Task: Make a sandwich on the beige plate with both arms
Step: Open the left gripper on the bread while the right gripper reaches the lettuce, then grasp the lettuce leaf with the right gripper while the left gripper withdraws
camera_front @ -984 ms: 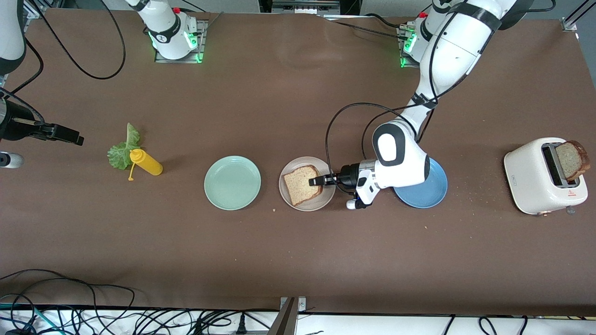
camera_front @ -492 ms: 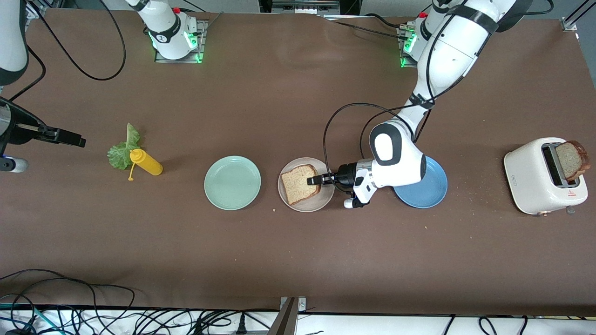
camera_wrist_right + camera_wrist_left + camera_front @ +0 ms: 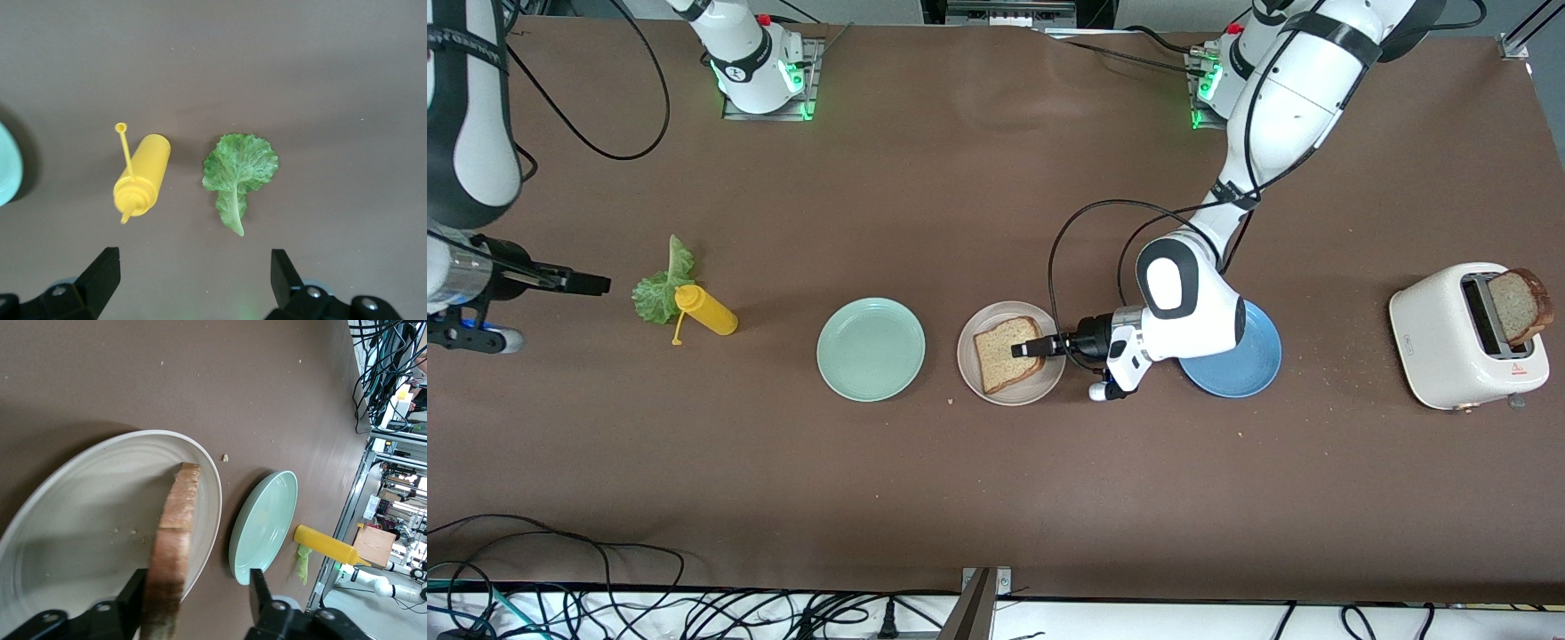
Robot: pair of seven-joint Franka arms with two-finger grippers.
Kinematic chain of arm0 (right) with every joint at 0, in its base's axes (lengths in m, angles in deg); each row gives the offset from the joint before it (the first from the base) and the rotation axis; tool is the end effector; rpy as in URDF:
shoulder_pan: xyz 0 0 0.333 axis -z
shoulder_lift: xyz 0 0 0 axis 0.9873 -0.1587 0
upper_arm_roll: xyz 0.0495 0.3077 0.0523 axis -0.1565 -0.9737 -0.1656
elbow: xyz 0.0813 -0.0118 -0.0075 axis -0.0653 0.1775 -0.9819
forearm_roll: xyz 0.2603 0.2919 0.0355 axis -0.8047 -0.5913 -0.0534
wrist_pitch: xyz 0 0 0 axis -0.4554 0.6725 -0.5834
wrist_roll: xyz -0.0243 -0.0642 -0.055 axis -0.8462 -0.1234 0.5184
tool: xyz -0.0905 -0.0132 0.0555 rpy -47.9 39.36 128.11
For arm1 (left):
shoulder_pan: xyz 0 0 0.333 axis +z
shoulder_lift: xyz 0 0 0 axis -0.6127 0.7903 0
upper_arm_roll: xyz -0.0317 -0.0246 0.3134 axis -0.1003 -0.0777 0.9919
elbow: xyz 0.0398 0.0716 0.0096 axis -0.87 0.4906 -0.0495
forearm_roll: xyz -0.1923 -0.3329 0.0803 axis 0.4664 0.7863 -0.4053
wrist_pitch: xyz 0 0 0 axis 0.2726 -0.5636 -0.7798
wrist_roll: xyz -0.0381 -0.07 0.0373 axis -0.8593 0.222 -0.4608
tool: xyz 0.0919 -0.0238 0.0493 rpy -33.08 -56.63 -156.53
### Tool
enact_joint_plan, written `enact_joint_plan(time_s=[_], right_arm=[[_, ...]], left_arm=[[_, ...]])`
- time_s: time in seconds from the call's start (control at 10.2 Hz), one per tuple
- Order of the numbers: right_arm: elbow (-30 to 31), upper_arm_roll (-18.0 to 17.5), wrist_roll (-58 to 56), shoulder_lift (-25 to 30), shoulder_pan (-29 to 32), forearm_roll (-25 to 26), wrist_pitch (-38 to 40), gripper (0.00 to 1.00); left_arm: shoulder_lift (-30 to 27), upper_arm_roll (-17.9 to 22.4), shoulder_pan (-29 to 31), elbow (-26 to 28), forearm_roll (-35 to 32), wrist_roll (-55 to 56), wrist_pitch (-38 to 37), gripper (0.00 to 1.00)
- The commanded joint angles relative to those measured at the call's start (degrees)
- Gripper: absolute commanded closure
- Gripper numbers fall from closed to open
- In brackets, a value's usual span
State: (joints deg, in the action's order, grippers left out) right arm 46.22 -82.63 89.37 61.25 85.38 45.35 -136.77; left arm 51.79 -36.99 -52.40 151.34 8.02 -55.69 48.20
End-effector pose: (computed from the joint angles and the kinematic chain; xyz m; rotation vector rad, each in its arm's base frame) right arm 0.6198 -0.0720 0.4217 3.0624 -0.2801 -0.4555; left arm 0.6202 -0.3242 0.1905 2.1517 0.3080 -0.1874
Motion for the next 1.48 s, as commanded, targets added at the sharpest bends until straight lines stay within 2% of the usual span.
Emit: enact_joint_plan(time_s=[0.0,0.2,0.49,0.59,0.89,1.18,1.38], right_arm=[[9.91,0.23,0.52,1.45,0.24,1.24,-9.53,0.0],[15.47,0.58,0.61,1.54,0.24,1.15,-14.21,0.0],[24.52,1.9,0.52,1.02,0.24,1.24,-24.4,0.0],[25.76,2.51,0.43,0.58,0.24,1.24,-25.39,0.0],[25.95,3.48,0.26,-2.14,0.24,1.24,-26.53,0.0],[25.95,4.8,-0.45,-5.65,0.32,1.24,-29.08,0.0],[26.3,4.8,-0.45,-7.15,0.32,1.15,-31.53,0.0]], left_arm=[[-0.99,-0.3,0.9,0.9,-1.8,-0.96,0.2,0.0],[-1.96,-0.21,1.95,1.26,-5.12,-0.26,0.03,0.0],[-4.06,-0.21,2.92,1.26,-12.06,7.19,-0.76,0.0],[-4.77,-0.21,3.36,1.26,-14.18,8.78,-2.24,0.0],[-7.14,-0.04,4.77,2.04,-20.49,14.22,-4.98,0.0],[-12.14,0.31,8.1,7.04,-29.11,17.24,-8.57,0.0],[-14.96,2.85,10.21,9.16,-36.57,17.24,-12.78,0.0]])
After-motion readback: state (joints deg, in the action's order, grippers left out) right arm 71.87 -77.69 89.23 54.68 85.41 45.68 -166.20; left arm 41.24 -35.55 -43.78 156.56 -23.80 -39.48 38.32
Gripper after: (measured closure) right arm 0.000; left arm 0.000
